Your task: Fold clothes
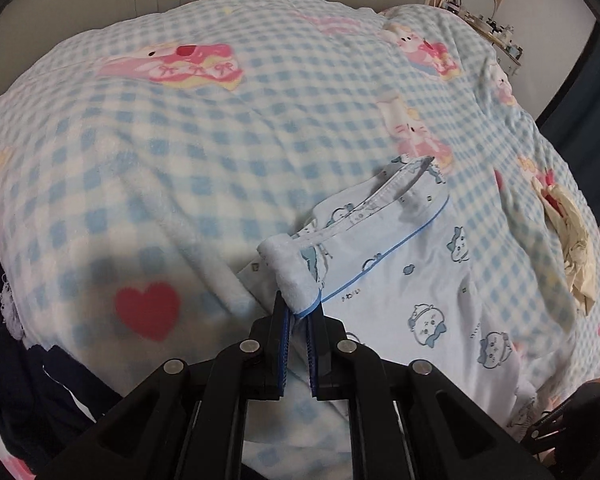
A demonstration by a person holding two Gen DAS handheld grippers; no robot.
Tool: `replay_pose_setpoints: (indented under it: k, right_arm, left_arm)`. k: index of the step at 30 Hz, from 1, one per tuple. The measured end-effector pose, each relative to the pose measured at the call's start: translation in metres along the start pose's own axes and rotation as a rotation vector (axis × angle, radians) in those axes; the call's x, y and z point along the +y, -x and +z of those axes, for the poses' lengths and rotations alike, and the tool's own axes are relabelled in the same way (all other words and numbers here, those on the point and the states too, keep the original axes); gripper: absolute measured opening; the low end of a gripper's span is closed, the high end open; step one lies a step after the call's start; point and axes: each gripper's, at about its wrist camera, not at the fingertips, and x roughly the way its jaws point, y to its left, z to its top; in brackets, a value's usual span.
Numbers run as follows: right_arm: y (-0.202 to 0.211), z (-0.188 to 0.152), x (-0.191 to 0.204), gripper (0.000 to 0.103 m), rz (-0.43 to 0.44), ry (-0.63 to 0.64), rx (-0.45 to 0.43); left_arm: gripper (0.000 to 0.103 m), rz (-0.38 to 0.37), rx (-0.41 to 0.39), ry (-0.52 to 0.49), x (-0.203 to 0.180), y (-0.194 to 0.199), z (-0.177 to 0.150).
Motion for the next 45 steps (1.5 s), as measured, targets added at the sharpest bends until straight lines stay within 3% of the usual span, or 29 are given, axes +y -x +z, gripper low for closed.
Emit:
replay_pose_setpoints:
  k: [3, 4, 6, 9, 11, 13, 15, 17, 18, 19, 20, 22, 24, 26, 29, 33, 35, 36, 39, 40, 43, 45]
  right_arm:
    - [-0.017, 0.002, -0.005, 0.012, 0.022, -0.058, 0.079]
    - [-0.021, 0.001, -0.007, 0.029, 0.036, -0.073, 0.117]
    - [-0.016, -0.004, -0.011, 0.05, 0.092, -0.106, 0.154]
    - [0.012, -0.009, -0.018, 0.052, 0.21, -0.141, 0.126]
    - [0.041, -0.01, -0.031, 0.052, 0.258, -0.166, 0.046]
    - [0.067, -0.011, -0.048, 0.054, 0.229, -0.198, -0.06]
    - [0.076, -0.012, -0.064, 0.054, 0.024, -0.21, -0.133]
    - [0.061, -0.015, -0.076, 0.054, -0.181, -0.187, -0.109]
    - [0.05, -0.019, -0.081, 0.05, -0.208, -0.185, -0.087]
    - [0.038, -0.024, -0.083, 0.042, -0.189, -0.194, -0.053]
    - [0.027, -0.03, -0.086, 0.04, -0.16, -0.207, -0.015]
    - [0.003, -0.046, -0.082, 0.039, -0.175, -0.197, 0.074]
    - [-0.012, -0.064, -0.078, 0.039, -0.208, -0.168, 0.155]
    - [-0.009, -0.078, -0.079, 0.039, -0.196, -0.175, 0.185]
    - [0.015, -0.086, -0.083, 0.039, -0.147, -0.218, 0.16]
    - [0.037, -0.071, -0.082, 0.04, -0.118, -0.242, 0.004]
    - [0.025, -0.062, -0.077, 0.04, -0.116, -0.22, -0.018]
    - [0.014, -0.06, -0.073, 0.04, -0.106, -0.207, 0.005]
    - [-0.01, -0.071, -0.061, 0.04, -0.091, -0.155, 0.103]
    - [-0.01, -0.078, -0.057, 0.04, -0.093, -0.129, 0.111]
    - [0.017, -0.093, -0.06, 0.04, -0.054, -0.123, 0.098]
    - [0.037, -0.1, -0.062, 0.042, -0.142, -0.077, 0.068]
  left_arm:
    - [0.01, 0.048, 0.031, -0.064, 0.001, -0.017, -0.004]
    - [0.01, 0.055, 0.029, -0.075, 0.002, -0.018, -0.005]
    - [0.011, 0.071, 0.016, -0.107, 0.001, -0.015, -0.008]
    - [0.017, 0.125, -0.05, -0.18, -0.005, 0.009, -0.017]
    - [0.029, 0.168, -0.087, -0.203, -0.004, 0.023, -0.022]
    - [0.042, 0.202, -0.107, -0.186, 0.002, 0.032, -0.023]
    - [0.042, 0.231, -0.172, -0.146, 0.005, 0.047, -0.024]
    - [0.042, 0.107, -0.239, -0.122, -0.004, 0.065, -0.028]
    - [0.042, 0.031, -0.248, -0.131, -0.015, 0.067, -0.031]
    - [0.042, -0.04, -0.243, -0.147, -0.029, 0.065, -0.035]
    - [0.042, -0.085, -0.225, -0.168, -0.041, 0.058, -0.039]
    - [0.042, -0.058, -0.129, -0.217, -0.06, 0.026, -0.046]
    - [0.042, 0.059, -0.013, -0.256, -0.058, -0.004, -0.059]
    - [0.042, 0.144, 0.019, -0.23, -0.034, -0.006, -0.071]
    - [0.042, 0.058, -0.079, -0.089, -0.01, 0.032, -0.077]
    - [0.042, -0.171, -0.123, -0.105, -0.06, 0.035, -0.088]
    - [0.042, -0.205, -0.049, -0.19, -0.098, 0.013, -0.099]
    - [0.042, -0.188, -0.008, -0.238, -0.112, 0.001, -0.105]
    - [0.043, -0.055, 0.056, -0.283, -0.095, -0.013, -0.129]
    - [0.043, -0.04, 0.061, -0.256, -0.083, -0.01, -0.135]
    - [0.042, -0.143, 0.01, -0.198, -0.061, 0.024, -0.145]
    - [0.042, -0.261, 0.006, -0.208, -0.07, 0.038, -0.152]
